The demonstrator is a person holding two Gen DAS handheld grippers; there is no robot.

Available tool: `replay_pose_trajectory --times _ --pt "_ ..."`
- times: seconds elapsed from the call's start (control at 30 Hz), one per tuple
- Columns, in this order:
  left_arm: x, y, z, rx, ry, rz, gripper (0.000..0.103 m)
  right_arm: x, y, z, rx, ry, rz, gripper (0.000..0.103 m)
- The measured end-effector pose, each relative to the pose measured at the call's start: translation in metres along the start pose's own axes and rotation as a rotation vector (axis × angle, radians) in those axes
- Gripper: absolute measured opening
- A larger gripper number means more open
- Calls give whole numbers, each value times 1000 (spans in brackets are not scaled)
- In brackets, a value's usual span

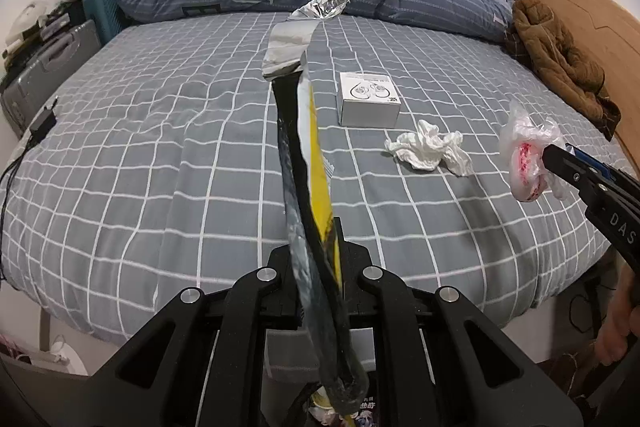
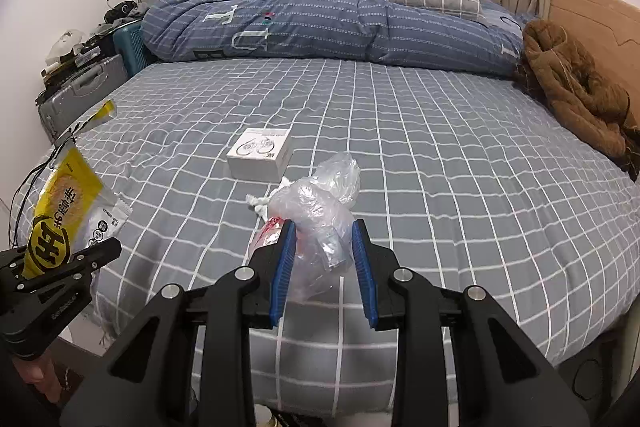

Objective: Collect trash

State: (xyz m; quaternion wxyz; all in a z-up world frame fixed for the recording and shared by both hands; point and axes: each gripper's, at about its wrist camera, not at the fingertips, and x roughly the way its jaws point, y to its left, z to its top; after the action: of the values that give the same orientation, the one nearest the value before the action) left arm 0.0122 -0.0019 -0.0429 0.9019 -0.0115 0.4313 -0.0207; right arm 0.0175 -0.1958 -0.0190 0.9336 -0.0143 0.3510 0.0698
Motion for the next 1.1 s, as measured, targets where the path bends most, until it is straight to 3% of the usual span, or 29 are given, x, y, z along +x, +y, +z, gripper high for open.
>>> replay_pose_trajectory --times 1.1 --pt "-49 -11 -94 -22 71 -19 10 -65 27 -94 -10 97 41 28"
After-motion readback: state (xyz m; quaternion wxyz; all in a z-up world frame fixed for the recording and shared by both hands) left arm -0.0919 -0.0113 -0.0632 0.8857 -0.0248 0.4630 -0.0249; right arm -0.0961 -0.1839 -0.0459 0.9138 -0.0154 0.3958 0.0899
